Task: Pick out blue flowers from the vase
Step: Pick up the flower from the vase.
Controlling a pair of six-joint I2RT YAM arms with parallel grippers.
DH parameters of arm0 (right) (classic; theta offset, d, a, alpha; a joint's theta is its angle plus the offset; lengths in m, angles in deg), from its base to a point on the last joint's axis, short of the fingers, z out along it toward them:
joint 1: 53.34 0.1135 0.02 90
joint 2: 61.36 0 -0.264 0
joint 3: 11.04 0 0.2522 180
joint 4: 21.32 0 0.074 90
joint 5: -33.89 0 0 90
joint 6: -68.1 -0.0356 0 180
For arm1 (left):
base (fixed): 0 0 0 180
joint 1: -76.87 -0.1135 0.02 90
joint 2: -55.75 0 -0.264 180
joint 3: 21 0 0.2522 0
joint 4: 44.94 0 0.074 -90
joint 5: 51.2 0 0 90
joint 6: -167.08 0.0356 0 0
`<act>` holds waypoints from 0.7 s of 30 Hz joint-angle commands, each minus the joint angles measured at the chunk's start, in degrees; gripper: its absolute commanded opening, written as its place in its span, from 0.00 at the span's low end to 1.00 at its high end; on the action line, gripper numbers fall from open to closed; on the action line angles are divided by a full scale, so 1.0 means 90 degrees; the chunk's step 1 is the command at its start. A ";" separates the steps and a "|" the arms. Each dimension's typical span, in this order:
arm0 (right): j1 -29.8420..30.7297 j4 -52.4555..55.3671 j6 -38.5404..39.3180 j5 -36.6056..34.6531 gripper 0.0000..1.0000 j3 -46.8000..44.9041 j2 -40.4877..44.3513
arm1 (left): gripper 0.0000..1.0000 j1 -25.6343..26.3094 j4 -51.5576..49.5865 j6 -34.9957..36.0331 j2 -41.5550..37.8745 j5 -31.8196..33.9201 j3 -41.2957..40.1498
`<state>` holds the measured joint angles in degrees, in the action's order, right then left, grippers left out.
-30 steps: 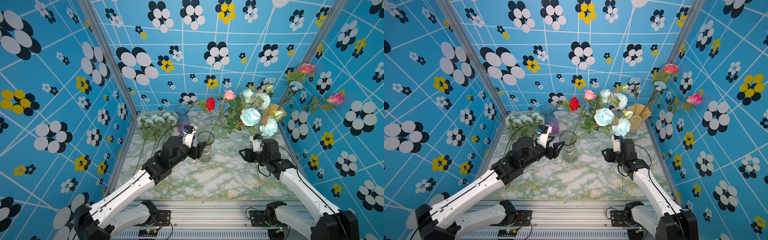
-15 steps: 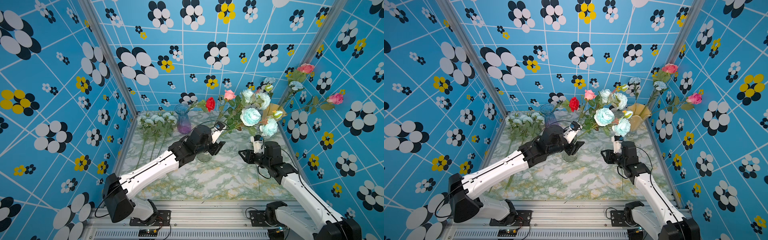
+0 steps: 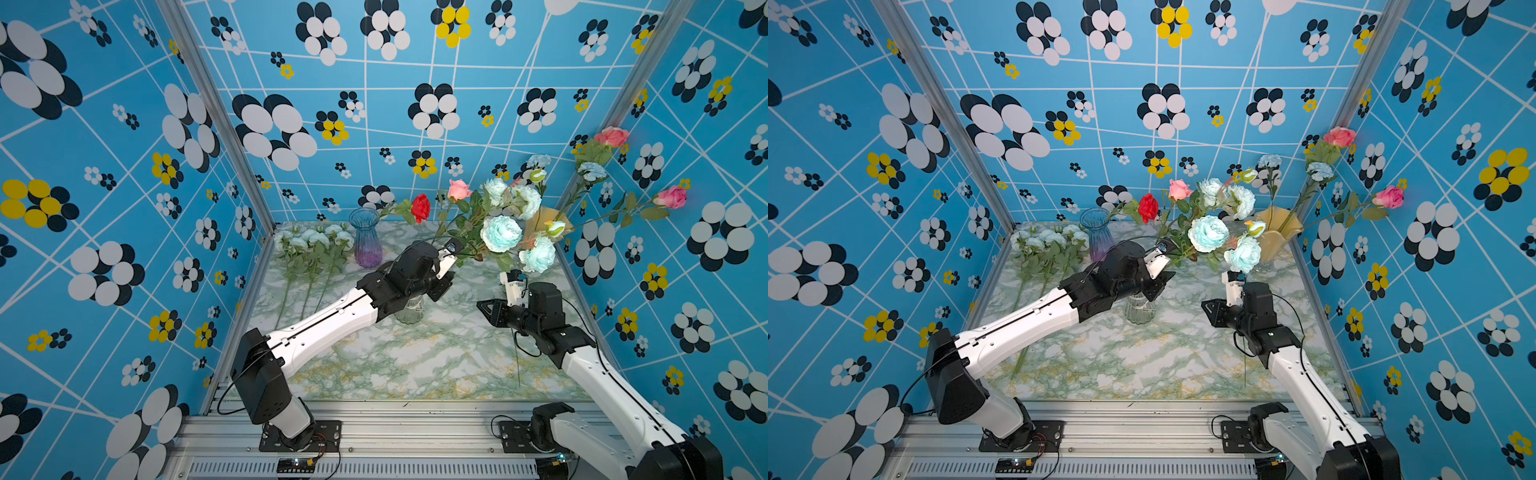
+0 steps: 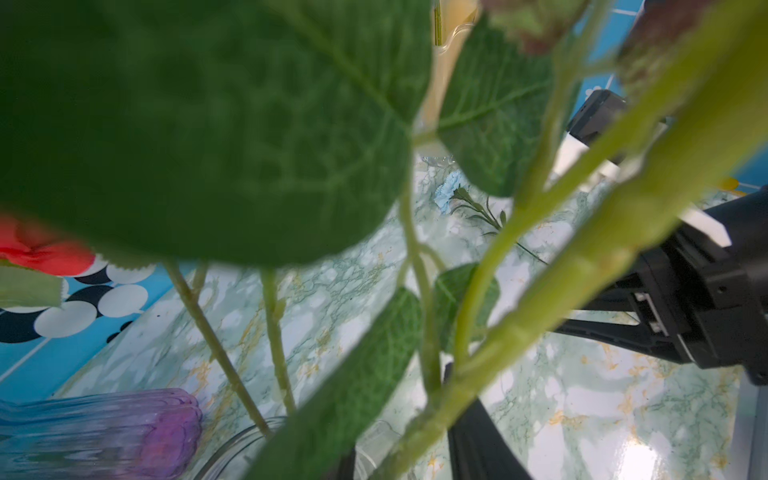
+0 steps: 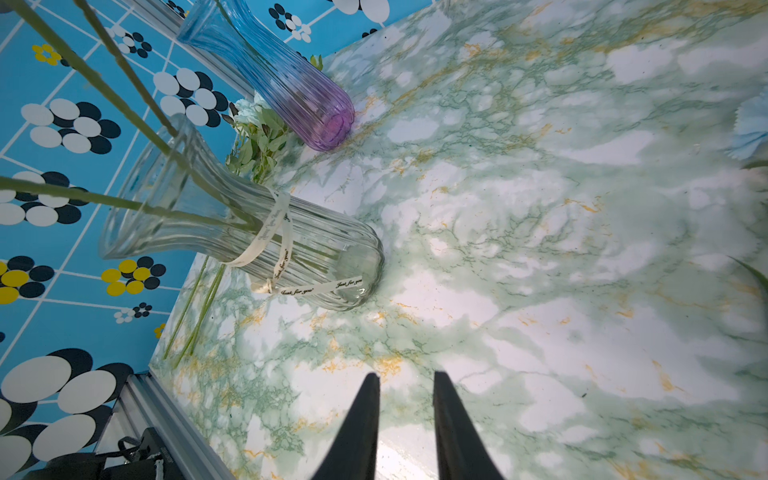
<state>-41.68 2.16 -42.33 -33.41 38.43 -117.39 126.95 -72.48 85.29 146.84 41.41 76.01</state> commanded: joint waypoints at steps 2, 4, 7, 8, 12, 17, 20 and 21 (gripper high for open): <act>0.0083 -0.0205 -0.0042 0.0134 0.22 -0.0042 -0.0011 | 0.29 -0.0089 0.0096 0.0084 -0.0030 0.0115 0.0180; 0.0110 -0.0221 -0.0039 0.0144 0.21 -0.0041 -0.0043 | 0.23 -0.0096 0.0143 0.0094 -0.0087 0.0110 0.0125; 0.0115 -0.0221 -0.0036 0.0153 0.21 -0.0032 -0.0078 | 0.17 -0.0102 0.0197 0.0141 -0.0164 0.0135 0.0064; 0.0130 -0.0221 -0.0040 0.0153 0.20 -0.0022 -0.0081 | 0.16 -0.0096 0.0226 0.0169 -0.0179 0.0147 0.0045; 0.0147 -0.0226 -0.0040 0.0134 0.19 -0.0024 -0.0074 | 0.10 -0.0102 0.0411 0.0286 -0.0300 0.0287 -0.0107; 0.0178 -0.0220 -0.0047 0.0124 0.18 -0.0006 -0.0093 | 0.02 -0.0113 0.0486 0.0431 -0.0463 0.0420 -0.0196; 0.0189 -0.0230 -0.0054 0.0115 0.17 -0.0006 -0.0086 | 0.00 -0.0137 0.0503 0.0522 -0.0549 0.0495 -0.0167; 0.0192 -0.0239 -0.0055 0.0115 0.16 -0.0003 -0.0092 | 0.00 -0.0145 0.0514 0.0551 -0.0578 0.0510 -0.0157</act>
<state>-40.44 1.55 -42.33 -33.04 38.43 -118.00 126.12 -70.03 88.83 143.96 44.77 75.11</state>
